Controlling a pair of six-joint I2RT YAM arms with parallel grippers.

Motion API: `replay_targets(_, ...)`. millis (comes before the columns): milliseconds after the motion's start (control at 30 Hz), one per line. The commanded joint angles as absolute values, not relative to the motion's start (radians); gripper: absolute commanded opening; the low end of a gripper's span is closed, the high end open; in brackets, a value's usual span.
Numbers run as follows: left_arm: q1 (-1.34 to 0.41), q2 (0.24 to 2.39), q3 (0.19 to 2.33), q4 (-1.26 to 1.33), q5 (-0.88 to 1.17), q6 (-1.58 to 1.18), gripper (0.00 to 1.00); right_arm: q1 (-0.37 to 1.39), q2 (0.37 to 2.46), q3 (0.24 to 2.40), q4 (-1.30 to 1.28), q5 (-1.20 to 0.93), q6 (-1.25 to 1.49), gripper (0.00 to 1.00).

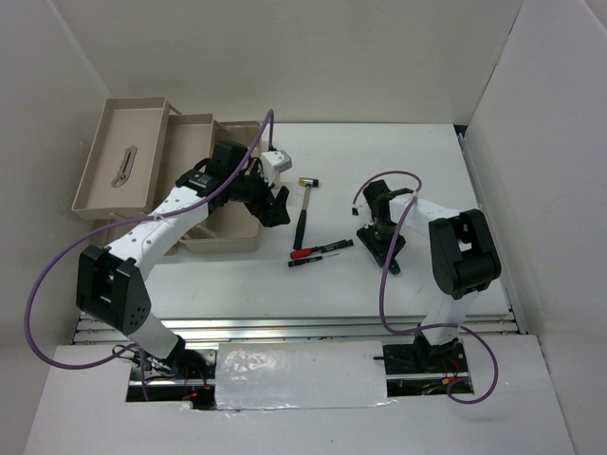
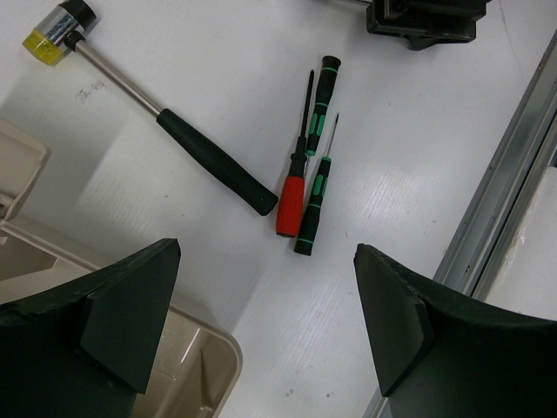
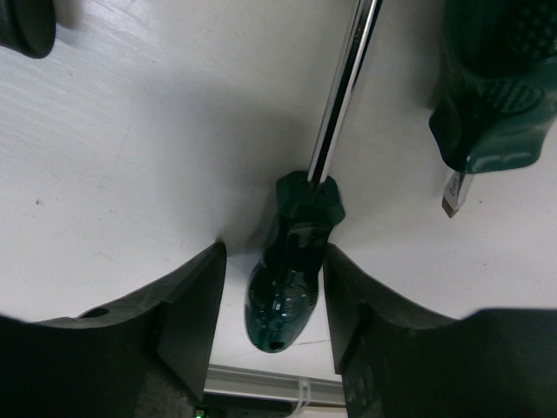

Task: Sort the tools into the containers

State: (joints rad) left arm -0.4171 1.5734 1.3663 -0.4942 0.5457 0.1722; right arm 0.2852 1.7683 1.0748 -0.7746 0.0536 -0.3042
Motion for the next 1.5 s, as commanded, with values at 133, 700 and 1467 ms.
replay_targets(133,-0.358,1.482,1.278,-0.344,0.609,0.054,0.96,0.291,1.798,1.140,-0.744,0.038,-0.276,0.14)
replay_targets(700,-0.080,1.289,1.103,0.224,0.976,-0.581,0.98,0.304,1.537,1.598,-0.758,-0.601,-0.040,0.00)
replay_targets(1467,0.448,0.976,1.272,-0.276,0.517,-0.402,0.99,0.834,2.163,2.364,-0.335,-0.181,0.538,0.00)
